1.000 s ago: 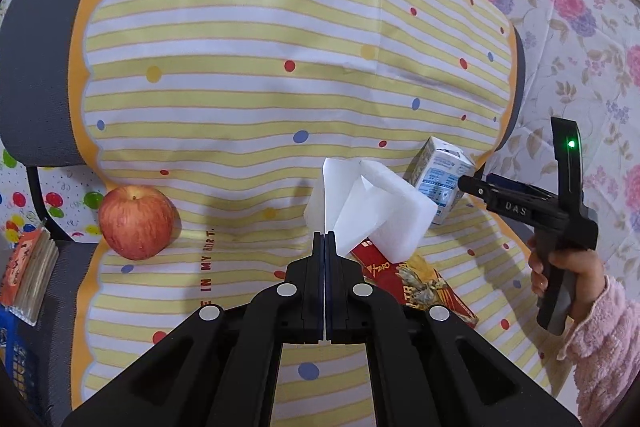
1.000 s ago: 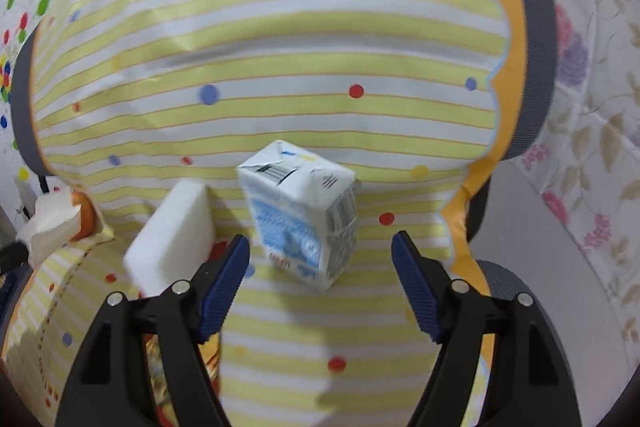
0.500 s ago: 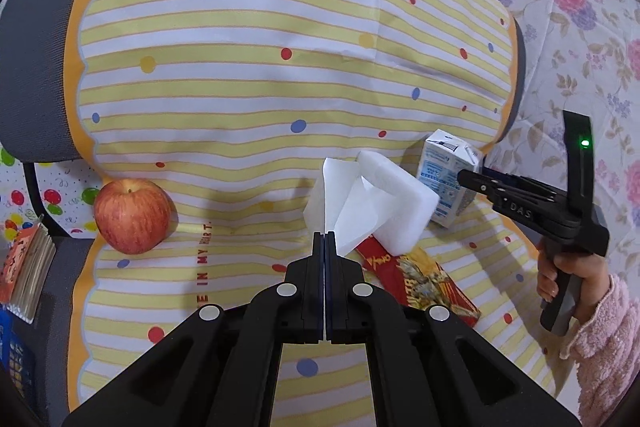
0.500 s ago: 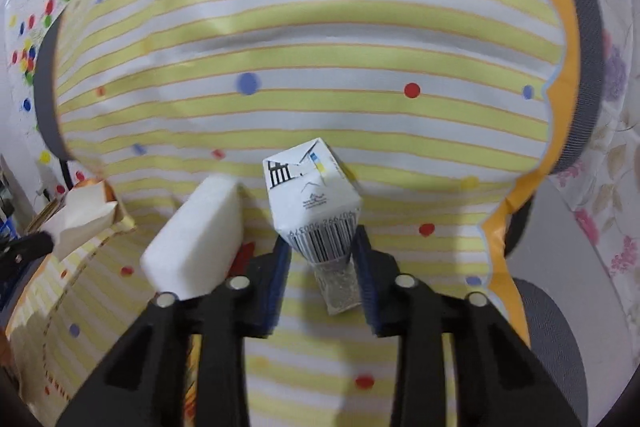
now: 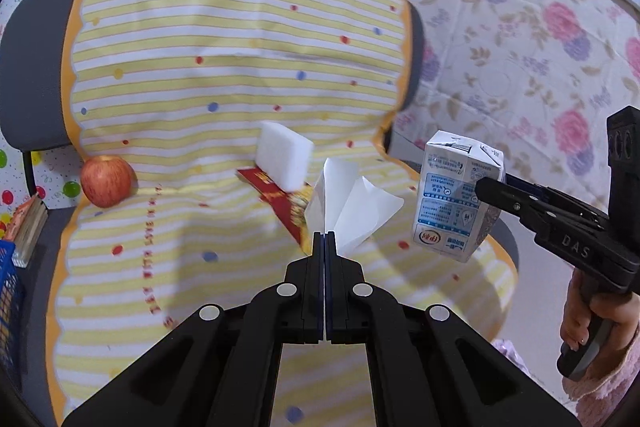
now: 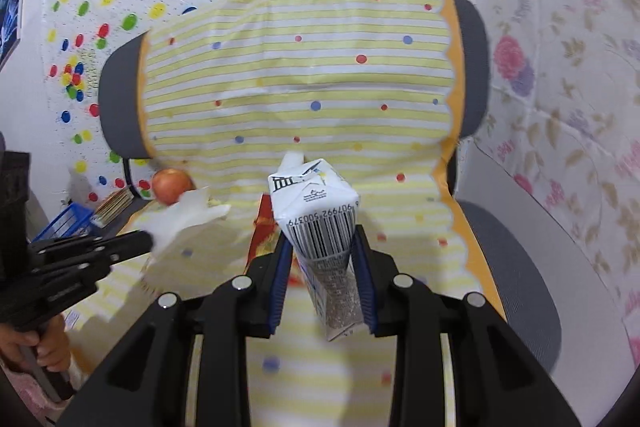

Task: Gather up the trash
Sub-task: 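Carry tissue and carton over the pink bin and open both grippers, then move both open grippers back over the chair items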

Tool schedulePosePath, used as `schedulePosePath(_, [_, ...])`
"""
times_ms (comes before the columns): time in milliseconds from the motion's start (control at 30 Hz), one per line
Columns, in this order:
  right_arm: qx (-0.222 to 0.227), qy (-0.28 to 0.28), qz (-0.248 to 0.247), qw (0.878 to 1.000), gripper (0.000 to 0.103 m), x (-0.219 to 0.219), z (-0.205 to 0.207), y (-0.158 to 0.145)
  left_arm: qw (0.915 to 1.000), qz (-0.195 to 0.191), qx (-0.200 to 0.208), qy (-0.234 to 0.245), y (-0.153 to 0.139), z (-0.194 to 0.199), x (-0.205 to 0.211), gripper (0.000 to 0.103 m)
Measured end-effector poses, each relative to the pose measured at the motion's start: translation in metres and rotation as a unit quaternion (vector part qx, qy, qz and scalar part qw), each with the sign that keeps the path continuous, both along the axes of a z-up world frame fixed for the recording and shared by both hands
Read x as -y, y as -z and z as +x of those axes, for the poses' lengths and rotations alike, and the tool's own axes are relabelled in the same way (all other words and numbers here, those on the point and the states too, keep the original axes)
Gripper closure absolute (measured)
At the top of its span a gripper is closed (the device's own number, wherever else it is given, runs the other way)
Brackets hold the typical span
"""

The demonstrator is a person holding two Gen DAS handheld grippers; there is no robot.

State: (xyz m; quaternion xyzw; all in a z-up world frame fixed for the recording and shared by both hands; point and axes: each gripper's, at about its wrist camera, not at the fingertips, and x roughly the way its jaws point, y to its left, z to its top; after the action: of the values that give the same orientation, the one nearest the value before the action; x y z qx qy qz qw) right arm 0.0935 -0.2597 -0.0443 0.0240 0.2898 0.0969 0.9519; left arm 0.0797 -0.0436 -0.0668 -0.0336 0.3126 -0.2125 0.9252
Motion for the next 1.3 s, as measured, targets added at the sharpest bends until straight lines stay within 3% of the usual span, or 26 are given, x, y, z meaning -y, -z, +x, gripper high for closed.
schedulePosePath(133, [-0.012, 0.033, 0.019, 0.999, 0.073, 0.006, -0.044, 0.007, 0.9996, 0.005, 0.005, 0.026, 0.005, -0.031, 0.016, 0.103])
schedulePosePath(400, [-0.016, 0.106, 0.006, 0.994, 0.073, 0.028, -0.121, 0.011, 0.9941, 0.001, 0.001, 0.108, 0.023, -0.082, 0.065, 0.103])
schedulePosePath(567, [-0.017, 0.162, -0.011, 0.987, 0.073, 0.048, -0.170, 0.014, 0.9843, 0.006, -0.003, 0.176, 0.031, -0.109, 0.104, 0.103])
schedulePosePath(833, [-0.071, 0.247, -0.005, 0.966, 0.073, 0.089, -0.224, 0.044, 0.9622, 0.028, -0.016, 0.270, 0.045, -0.138, 0.167, 0.103])
schedulePosePath(1067, [-0.093, 0.278, 0.006, 0.956, 0.072, 0.112, -0.240, 0.063, 0.9511, 0.034, -0.049, 0.303, 0.057, -0.137, 0.197, 0.100])
schedulePosePath(1200, [-0.099, 0.282, 0.017, 0.954, 0.066, 0.119, -0.240, 0.067, 0.9510, 0.040, -0.062, 0.300, 0.060, -0.133, 0.205, 0.065])
schedulePosePath(1300, [-0.093, 0.282, 0.017, 0.955, 0.065, 0.120, -0.240, 0.064, 0.9547, 0.044, -0.049, 0.290, 0.056, -0.131, 0.199, 0.064])
